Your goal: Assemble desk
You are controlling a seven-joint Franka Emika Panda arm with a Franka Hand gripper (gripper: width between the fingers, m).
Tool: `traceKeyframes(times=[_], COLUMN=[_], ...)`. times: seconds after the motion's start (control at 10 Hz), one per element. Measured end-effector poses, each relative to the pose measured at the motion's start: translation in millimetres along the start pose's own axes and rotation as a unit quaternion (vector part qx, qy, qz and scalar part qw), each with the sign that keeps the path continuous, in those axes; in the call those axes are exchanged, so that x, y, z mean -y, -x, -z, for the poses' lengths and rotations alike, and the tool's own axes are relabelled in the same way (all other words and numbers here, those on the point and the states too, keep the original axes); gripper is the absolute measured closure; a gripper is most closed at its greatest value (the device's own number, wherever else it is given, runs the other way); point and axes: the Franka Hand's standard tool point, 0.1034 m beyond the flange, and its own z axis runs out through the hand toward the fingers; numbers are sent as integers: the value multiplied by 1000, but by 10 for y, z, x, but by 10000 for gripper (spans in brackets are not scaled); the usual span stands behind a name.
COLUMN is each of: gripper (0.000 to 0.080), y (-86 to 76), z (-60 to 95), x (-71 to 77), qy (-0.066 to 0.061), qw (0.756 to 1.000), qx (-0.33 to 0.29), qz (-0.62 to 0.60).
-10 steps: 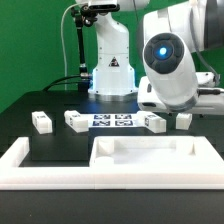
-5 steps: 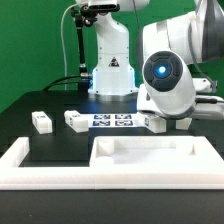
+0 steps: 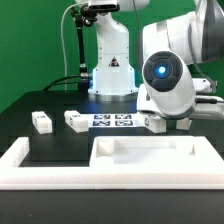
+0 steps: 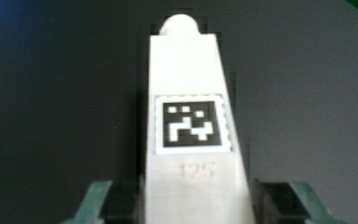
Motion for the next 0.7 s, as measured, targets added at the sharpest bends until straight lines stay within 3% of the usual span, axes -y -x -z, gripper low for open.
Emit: traceKeyframes(times=[0.4,0.5,0.7], gripper=[511,511,511], y=[0,62,314], z=[13,172,689], x=[-3,-28,8], qy=[-1,7,-9], qw=[1000,1000,999], qx=[-1,-3,-30], qz=[0,16,32])
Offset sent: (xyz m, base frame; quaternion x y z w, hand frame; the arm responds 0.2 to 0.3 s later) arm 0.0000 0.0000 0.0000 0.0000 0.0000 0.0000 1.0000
